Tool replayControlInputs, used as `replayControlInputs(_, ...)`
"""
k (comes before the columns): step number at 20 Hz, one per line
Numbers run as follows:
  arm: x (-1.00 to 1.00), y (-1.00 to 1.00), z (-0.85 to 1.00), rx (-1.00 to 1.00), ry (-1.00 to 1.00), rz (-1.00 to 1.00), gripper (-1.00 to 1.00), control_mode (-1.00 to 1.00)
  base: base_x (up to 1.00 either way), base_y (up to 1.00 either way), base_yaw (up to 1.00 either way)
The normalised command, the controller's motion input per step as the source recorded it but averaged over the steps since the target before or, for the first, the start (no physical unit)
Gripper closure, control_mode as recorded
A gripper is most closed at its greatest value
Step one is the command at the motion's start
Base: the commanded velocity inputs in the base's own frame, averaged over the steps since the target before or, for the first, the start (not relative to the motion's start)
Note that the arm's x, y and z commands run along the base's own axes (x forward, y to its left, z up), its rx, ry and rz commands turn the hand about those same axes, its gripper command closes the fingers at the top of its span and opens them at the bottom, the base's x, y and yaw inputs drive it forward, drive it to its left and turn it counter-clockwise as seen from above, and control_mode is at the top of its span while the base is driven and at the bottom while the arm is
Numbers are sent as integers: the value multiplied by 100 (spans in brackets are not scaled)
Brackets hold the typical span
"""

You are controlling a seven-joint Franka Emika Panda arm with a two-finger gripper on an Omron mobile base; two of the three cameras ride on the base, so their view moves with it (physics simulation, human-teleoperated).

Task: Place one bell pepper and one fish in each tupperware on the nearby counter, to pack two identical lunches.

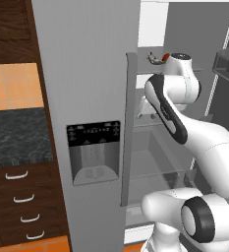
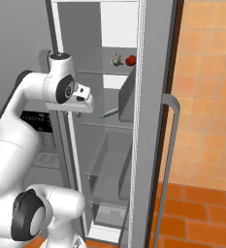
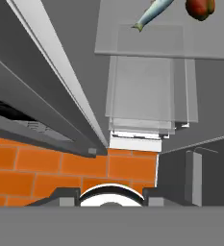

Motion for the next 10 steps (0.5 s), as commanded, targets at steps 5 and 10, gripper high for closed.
replayControlInputs(5, 1, -4, 40, -2, -25, 0, -100, -100, 0, 0, 0)
replayControlInputs(10, 30, -30, 81, -5, -38, -6, -100, -100, 0, 0, 0)
